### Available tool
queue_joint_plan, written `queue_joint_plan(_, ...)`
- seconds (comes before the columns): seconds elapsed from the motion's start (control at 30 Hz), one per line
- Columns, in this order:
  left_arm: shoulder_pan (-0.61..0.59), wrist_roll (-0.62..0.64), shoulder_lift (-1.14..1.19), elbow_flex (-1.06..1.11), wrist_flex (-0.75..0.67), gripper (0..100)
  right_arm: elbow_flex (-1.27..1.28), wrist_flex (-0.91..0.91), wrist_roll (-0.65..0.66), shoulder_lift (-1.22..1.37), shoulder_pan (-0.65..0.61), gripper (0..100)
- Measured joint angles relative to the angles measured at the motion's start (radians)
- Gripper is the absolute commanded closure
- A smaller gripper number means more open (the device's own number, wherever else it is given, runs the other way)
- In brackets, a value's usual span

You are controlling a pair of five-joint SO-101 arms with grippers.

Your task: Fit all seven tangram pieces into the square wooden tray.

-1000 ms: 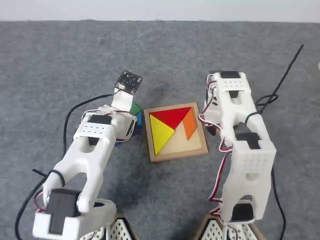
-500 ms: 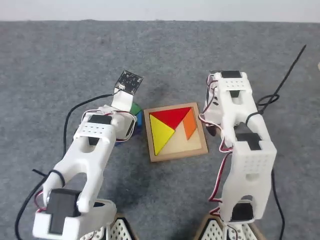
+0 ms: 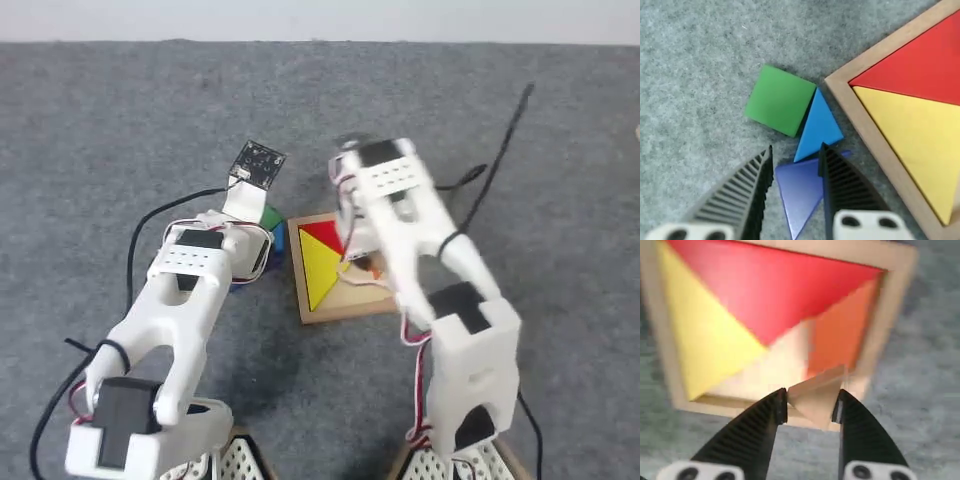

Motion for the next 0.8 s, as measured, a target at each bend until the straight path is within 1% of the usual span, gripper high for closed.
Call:
queue_joint_plan(0.07,0.000,0.000,0.000,0.000,0.000,86,0.000,-0.002,-0.026,0.000,-0.026,86.3)
queue_joint_plan(0.13,-0.002,0.000,0.000,0.000,0.000,86,0.000,-0.020,-0.038,0.006,-0.026,86.1)
queue_joint_plan(0.27,-0.002,0.000,0.000,0.000,0.000,86,0.002,-0.046,-0.044,0.064,-0.025,85.9)
queue_joint_plan(0.5,-0.002,0.000,0.000,0.000,0.000,86,-0.029,-0.054,-0.048,0.074,-0.038,85.6)
queue_joint_plan(0.7,-0.002,0.000,0.000,0.000,0.000,86,-0.029,-0.054,-0.048,0.074,-0.038,78.8)
queue_joint_plan(0.8,-0.002,0.000,0.000,0.000,0.000,86,-0.029,-0.054,-0.048,0.074,-0.038,78.6)
